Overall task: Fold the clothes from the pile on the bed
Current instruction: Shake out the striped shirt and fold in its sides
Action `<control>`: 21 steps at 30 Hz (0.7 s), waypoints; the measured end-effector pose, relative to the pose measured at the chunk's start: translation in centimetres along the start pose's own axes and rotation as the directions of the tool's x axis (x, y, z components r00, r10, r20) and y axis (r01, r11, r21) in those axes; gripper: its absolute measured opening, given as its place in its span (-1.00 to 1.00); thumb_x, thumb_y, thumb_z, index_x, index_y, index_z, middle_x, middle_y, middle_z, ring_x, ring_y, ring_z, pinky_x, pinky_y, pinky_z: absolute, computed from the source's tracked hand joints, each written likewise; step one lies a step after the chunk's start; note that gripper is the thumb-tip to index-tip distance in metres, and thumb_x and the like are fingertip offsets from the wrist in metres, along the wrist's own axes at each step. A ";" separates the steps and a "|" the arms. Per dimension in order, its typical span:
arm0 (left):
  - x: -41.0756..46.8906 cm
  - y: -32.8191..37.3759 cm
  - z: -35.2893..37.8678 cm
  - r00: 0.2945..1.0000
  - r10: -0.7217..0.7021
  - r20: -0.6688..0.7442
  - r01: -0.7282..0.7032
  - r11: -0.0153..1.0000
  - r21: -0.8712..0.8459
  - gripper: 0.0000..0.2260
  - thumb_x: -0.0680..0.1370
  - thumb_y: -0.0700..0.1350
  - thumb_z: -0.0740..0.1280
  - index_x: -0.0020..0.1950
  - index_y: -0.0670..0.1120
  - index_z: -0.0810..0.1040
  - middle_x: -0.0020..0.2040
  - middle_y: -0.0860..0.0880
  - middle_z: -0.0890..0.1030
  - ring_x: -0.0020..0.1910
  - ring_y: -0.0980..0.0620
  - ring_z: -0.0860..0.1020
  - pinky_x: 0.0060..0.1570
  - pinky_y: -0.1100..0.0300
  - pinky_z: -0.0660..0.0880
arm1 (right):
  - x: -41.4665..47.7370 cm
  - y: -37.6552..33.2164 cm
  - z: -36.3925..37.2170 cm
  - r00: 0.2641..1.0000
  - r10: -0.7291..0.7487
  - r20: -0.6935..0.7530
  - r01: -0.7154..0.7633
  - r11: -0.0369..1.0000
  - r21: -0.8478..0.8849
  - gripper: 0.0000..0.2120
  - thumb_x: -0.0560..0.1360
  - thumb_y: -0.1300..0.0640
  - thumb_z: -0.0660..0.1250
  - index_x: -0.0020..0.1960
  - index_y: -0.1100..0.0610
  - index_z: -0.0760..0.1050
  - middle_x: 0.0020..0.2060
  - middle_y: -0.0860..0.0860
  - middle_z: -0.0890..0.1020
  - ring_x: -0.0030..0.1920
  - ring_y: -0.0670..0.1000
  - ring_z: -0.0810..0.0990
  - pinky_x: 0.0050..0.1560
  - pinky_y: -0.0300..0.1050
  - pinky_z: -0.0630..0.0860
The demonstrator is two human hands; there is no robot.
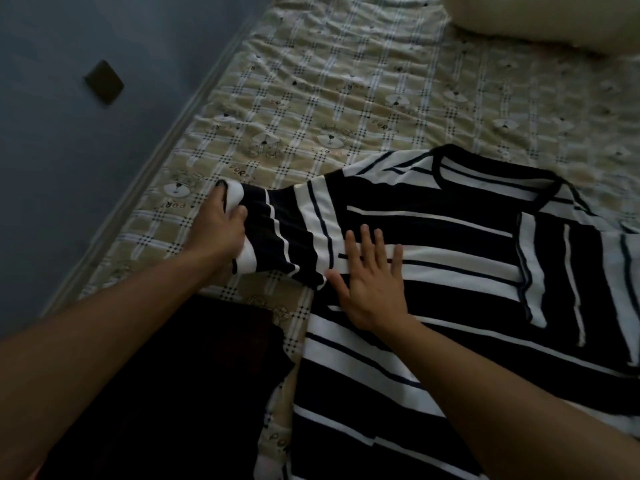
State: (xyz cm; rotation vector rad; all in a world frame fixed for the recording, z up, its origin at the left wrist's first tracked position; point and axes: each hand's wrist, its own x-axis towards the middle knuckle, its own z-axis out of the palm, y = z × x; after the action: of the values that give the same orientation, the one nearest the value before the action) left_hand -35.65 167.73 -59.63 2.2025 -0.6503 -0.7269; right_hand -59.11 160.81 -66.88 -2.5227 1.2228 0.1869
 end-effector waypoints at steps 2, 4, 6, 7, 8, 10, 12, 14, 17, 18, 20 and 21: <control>-0.4 2.1 0.5 0.999 0.036 0.018 -0.035 0.999 -0.042 -0.52 0.66 -0.14 0.20 0.57 -0.07 0.19 0.50 -0.08 0.35 0.46 -0.08 0.34 0.44 -0.06 0.30 | -0.1 0.4 -0.9 0.999 -0.022 0.026 0.020 0.998 0.064 -0.26 0.55 -0.38 -0.20 0.57 -0.02 -0.29 0.56 0.01 -0.27 0.53 0.04 -0.38 0.49 0.19 -0.36; -1.5 5.4 1.1 0.991 0.124 0.059 -0.119 0.990 -0.077 -0.57 0.66 -0.19 0.18 0.54 -0.06 0.26 0.43 -0.05 0.43 0.39 -0.04 0.40 0.36 0.07 0.34 | -0.8 1.2 -2.0 0.999 -0.035 0.012 0.033 0.982 0.183 -0.28 0.57 -0.34 -0.11 0.58 -0.04 -0.25 0.58 0.00 -0.22 0.55 0.02 -0.30 0.52 0.14 -0.30; -3.3 9.4 2.1 0.959 0.255 0.123 -0.245 0.965 -0.089 -0.60 0.65 -0.22 0.17 0.50 -0.02 0.33 0.33 -0.04 0.52 0.29 -0.03 0.49 0.29 0.08 0.41 | -2.1 2.2 -3.2 1.000 0.010 -0.030 0.001 0.937 0.349 -0.31 0.59 -0.28 -0.01 0.58 -0.06 -0.20 0.59 -0.02 -0.15 0.57 -0.01 -0.21 0.54 0.10 -0.21; -4.3 11.4 2.9 0.934 0.316 0.168 -0.306 0.948 -0.087 -0.61 0.65 -0.22 0.18 0.47 -0.01 0.36 0.24 -0.05 0.57 0.19 -0.04 0.54 0.21 0.05 0.48 | -2.8 2.9 -3.7 0.997 0.050 -0.053 -0.023 0.903 0.430 -0.32 0.60 -0.25 0.03 0.59 -0.06 -0.17 0.59 -0.03 -0.10 0.57 -0.04 -0.16 0.54 0.08 -0.16; -5.1 13.1 3.7 0.906 0.359 0.225 -0.346 0.933 -0.095 -0.63 0.65 -0.20 0.18 0.46 0.00 0.38 0.13 -0.06 0.60 0.03 -0.05 0.60 0.04 0.05 0.56 | -3.6 3.8 -4.3 0.993 0.096 -0.068 -0.048 0.861 0.506 -0.33 0.60 -0.23 0.07 0.59 -0.06 -0.13 0.59 -0.05 -0.06 0.57 -0.07 -0.12 0.55 0.05 -0.11; -6.8 15.5 6.0 0.848 0.370 0.379 -0.342 0.929 -0.143 -0.65 0.67 -0.13 0.17 0.46 0.02 0.34 -0.04 -0.07 0.61 -0.32 -0.06 0.64 -0.39 0.14 0.55 | -5.6 5.8 -5.3 0.980 0.187 -0.072 -0.099 0.765 0.636 -0.34 0.61 -0.18 0.12 0.59 -0.06 -0.08 0.58 -0.09 0.01 0.55 -0.14 -0.07 0.53 -0.09 -0.04; -8.0 16.0 8.7 0.815 0.353 0.460 -0.333 0.934 -0.128 -0.69 0.67 -0.07 0.18 0.42 -0.01 0.38 -0.04 -0.10 0.64 -0.48 -0.04 0.62 -0.53 0.21 0.49 | -7.9 8.2 -6.0 0.960 0.264 -0.095 -0.124 0.703 0.700 -0.36 0.60 -0.14 0.15 0.58 -0.07 -0.04 0.57 -0.14 0.05 0.54 -0.18 -0.02 0.49 -0.21 -0.01; -8.3 14.4 11.3 0.812 0.411 0.415 -0.460 0.888 0.022 -0.75 0.65 -0.06 0.21 0.31 -0.04 0.48 0.00 -0.11 0.66 -0.31 -0.06 0.66 -0.38 0.17 0.52 | -9.9 10.6 -6.6 0.939 0.311 -0.149 -0.124 0.706 0.698 -0.38 0.60 -0.10 0.18 0.58 -0.08 0.00 0.55 -0.15 0.10 0.53 -0.18 0.02 0.47 -0.21 0.03; -7.6 10.1 14.3 0.750 0.396 0.530 -0.618 0.706 0.347 -0.59 0.65 -0.02 0.17 0.50 -0.03 0.31 0.44 -0.10 0.42 0.42 -0.09 0.37 0.32 0.02 0.38 | -11.3 14.5 -7.1 0.935 0.274 -0.226 -0.084 0.790 0.608 -0.40 0.60 -0.08 0.15 0.57 -0.07 0.03 0.55 -0.11 0.13 0.53 -0.15 0.06 0.50 -0.12 0.09; -7.3 8.7 15.1 0.732 0.358 0.580 -0.648 0.629 0.430 -0.51 0.66 0.04 0.12 0.58 -0.03 0.15 0.57 -0.07 0.20 0.55 -0.07 0.13 0.48 -0.01 0.19 | -11.1 15.9 -7.3 0.934 0.247 -0.258 -0.067 0.831 0.552 -0.41 0.61 -0.11 0.13 0.57 -0.05 0.03 0.55 -0.09 0.12 0.54 -0.13 0.06 0.51 -0.06 0.10; -6.6 6.2 16.4 0.730 0.308 0.611 -0.671 0.498 0.550 -0.38 0.63 0.24 -0.05 0.62 0.01 -0.12 0.62 0.00 -0.15 0.59 -0.03 -0.21 0.55 -0.03 -0.10 | -10.1 18.9 -7.5 0.930 0.191 -0.314 -0.062 0.924 0.378 -0.40 0.63 -0.17 0.05 0.59 -0.03 -0.02 0.57 -0.06 0.04 0.56 -0.08 -0.03 0.54 0.06 0.01; -6.2 5.2 16.9 0.737 0.292 0.610 -0.668 0.458 0.587 -0.31 0.57 0.32 -0.16 0.61 0.03 -0.20 0.61 0.02 -0.24 0.57 -0.02 -0.29 0.53 -0.05 -0.17 | -9.3 20.6 -7.4 0.932 0.171 -0.318 -0.083 0.959 0.273 -0.39 0.62 -0.20 -0.01 0.59 -0.04 -0.08 0.58 -0.06 -0.05 0.57 -0.07 -0.12 0.55 0.09 -0.09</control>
State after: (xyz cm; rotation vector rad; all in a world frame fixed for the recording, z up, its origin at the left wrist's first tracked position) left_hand -52.50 160.52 -63.72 2.3467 -2.1225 -0.6645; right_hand -81.18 153.22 -62.39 -2.3105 1.4359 -0.3716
